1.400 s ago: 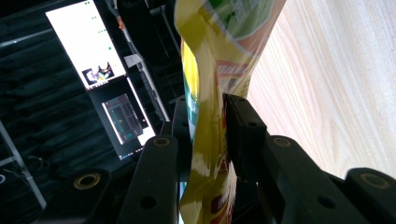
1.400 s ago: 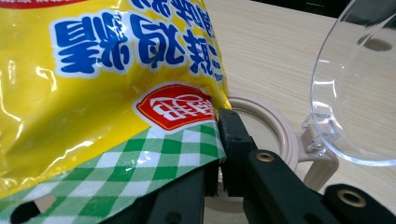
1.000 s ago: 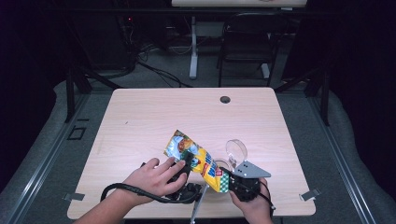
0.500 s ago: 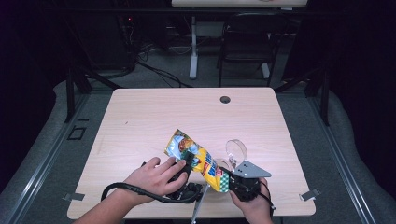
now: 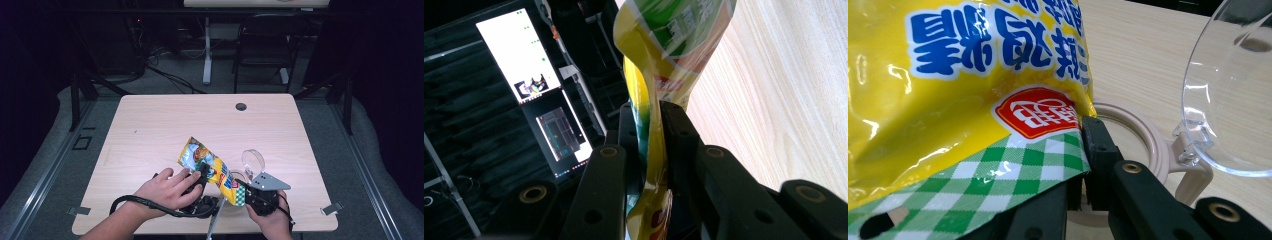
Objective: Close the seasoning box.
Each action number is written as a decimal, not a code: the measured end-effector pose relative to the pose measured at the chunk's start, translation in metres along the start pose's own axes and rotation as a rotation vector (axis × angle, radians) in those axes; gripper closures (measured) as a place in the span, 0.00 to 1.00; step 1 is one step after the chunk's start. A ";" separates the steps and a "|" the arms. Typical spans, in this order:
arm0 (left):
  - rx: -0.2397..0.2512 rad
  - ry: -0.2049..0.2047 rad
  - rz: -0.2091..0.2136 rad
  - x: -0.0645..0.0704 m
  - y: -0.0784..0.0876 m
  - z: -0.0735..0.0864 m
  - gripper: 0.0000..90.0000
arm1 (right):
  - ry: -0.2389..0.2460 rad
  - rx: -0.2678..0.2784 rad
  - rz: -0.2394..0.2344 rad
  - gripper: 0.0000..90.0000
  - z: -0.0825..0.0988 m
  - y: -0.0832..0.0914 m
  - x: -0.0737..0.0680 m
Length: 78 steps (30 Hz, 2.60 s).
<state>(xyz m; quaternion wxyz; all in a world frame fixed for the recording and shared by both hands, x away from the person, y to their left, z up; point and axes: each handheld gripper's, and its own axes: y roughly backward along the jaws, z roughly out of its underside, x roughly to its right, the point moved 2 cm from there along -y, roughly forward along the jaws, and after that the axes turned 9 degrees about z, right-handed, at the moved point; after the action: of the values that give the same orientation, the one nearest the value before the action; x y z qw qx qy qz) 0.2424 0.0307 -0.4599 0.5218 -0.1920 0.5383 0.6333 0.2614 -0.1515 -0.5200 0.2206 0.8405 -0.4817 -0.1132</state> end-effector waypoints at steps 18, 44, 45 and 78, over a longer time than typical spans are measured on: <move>0.010 0.008 -0.021 -0.004 0.001 -0.003 0.93 | 0.009 -0.005 -0.003 0.97 0.000 0.000 0.000; 0.019 0.002 -0.031 -0.010 0.003 -0.005 0.93 | -0.001 -0.005 -0.006 0.97 0.000 0.003 0.001; 0.019 0.003 -0.031 -0.010 0.003 -0.005 0.93 | 0.000 -0.002 -0.005 0.98 0.000 0.003 0.001; 0.018 0.010 -0.007 -0.011 0.003 -0.005 0.93 | 0.000 -0.010 -0.013 0.98 0.001 0.002 0.000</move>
<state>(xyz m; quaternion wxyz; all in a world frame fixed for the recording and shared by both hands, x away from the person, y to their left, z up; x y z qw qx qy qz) 0.2426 0.0212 -0.4513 0.5232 -0.1923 0.5459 0.6256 0.2598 -0.1529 -0.5196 0.2240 0.8426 -0.4755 -0.1173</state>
